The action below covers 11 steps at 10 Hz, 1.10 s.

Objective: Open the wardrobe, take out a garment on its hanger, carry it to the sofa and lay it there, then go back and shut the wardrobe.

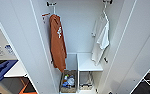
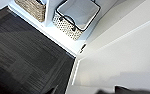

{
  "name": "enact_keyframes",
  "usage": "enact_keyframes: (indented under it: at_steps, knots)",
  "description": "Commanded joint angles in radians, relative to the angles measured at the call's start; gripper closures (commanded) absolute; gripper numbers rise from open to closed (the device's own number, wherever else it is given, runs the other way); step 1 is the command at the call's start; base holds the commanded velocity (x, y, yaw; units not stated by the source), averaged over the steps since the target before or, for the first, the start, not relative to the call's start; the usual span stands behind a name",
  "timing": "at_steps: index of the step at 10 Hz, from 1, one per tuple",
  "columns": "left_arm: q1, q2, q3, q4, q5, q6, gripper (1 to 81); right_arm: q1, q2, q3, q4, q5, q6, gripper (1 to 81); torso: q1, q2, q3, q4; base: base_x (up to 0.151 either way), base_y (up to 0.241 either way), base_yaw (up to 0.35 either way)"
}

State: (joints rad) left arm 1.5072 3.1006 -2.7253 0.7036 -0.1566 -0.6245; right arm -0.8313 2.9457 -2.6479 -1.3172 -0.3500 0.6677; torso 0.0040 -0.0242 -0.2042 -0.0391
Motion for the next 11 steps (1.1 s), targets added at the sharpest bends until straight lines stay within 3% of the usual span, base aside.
enact_keyframes:
  at_steps: [1,3,4,7,9,11]
  knots:
    - [-0.026,0.014,0.006,0.010,0.035,0.006,1.0,0.071,-0.027,0.005,0.132,0.015,0.044,1.0,0.000,0.000,0.000,0.000,0.000,0.000,0.000]
    - [-0.025,0.014,0.006,0.010,0.035,0.006,1.0,0.010,-0.058,0.013,0.365,0.054,0.041,1.0,0.000,0.000,0.000,0.000,0.000,0.000,0.000]
    - [-0.026,0.012,0.006,0.011,0.035,0.006,1.0,-0.038,-0.066,0.016,0.442,0.072,0.041,1.0,0.000,0.000,0.000,0.000,0.000,0.000,0.000]
    - [-0.026,0.012,0.006,0.013,0.035,0.008,1.0,-0.134,-0.084,0.010,0.587,0.092,0.043,1.0,0.000,0.000,0.000,0.000,0.000,0.000,0.000]
    - [-0.025,0.009,0.006,0.013,0.035,0.017,1.0,-0.219,-0.089,0.014,0.638,0.094,0.043,1.0,0.000,0.000,0.000,0.000,0.000,0.000,0.000]
    - [-0.026,0.001,0.006,0.016,0.035,0.017,1.0,-0.318,-0.083,0.011,0.668,0.143,0.043,1.0,0.000,0.000,0.000,0.000,0.000,0.000,0.000]
